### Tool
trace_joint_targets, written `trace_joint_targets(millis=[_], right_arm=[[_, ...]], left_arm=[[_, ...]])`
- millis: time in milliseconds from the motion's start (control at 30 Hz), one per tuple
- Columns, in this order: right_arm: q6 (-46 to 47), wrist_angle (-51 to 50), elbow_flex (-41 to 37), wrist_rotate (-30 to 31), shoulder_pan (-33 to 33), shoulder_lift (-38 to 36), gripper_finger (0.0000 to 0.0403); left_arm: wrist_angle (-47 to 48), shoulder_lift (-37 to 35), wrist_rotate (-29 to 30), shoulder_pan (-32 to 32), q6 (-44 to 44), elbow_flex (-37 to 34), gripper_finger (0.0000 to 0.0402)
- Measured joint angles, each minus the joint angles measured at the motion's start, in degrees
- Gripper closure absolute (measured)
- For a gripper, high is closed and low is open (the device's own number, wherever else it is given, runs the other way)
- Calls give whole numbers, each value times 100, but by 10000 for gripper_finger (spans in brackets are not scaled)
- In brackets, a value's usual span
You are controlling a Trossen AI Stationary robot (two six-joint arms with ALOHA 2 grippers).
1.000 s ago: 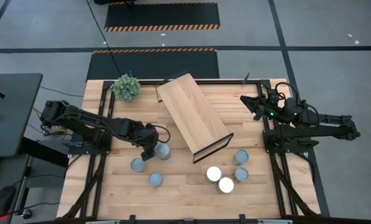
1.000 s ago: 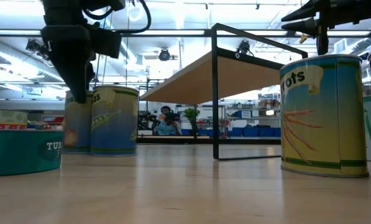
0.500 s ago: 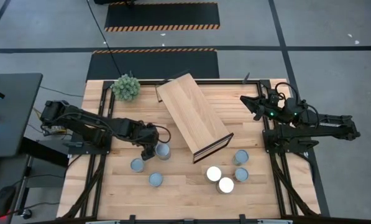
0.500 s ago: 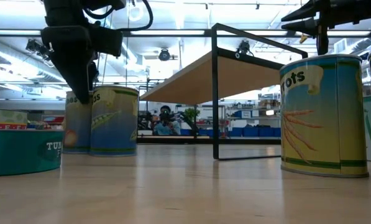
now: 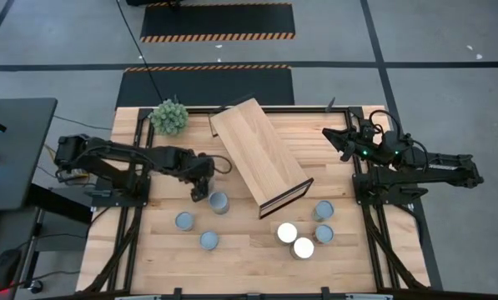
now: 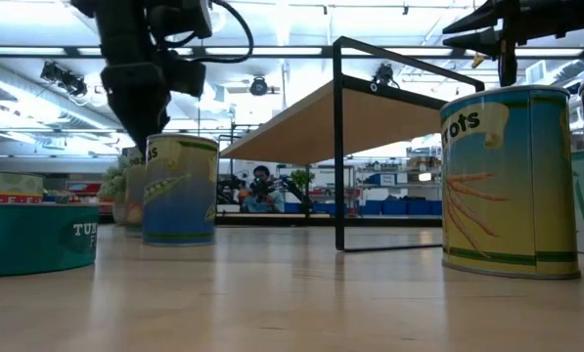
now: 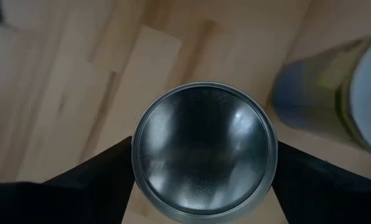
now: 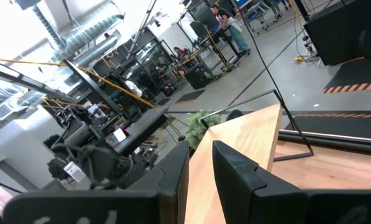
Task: Pick and place cans onto a shelf
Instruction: Put the canned peaches on the shelf
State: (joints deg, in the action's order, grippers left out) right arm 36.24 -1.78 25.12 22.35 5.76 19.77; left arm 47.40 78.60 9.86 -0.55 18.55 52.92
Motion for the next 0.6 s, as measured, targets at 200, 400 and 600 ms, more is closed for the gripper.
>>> trace_joint_targets(millis=[200,400,600], right_arm=[[3,2,0,9,0,0,323],[8,32,0,11,0,0,323],[10,87,0,10,0,0,323]], left_arm=[[178,-8,-278,-552,-712,308,79],[454,-6,-753,-1029,-1336,727,79],[1246,-6,-902,-1297,-2098,1640,79]])
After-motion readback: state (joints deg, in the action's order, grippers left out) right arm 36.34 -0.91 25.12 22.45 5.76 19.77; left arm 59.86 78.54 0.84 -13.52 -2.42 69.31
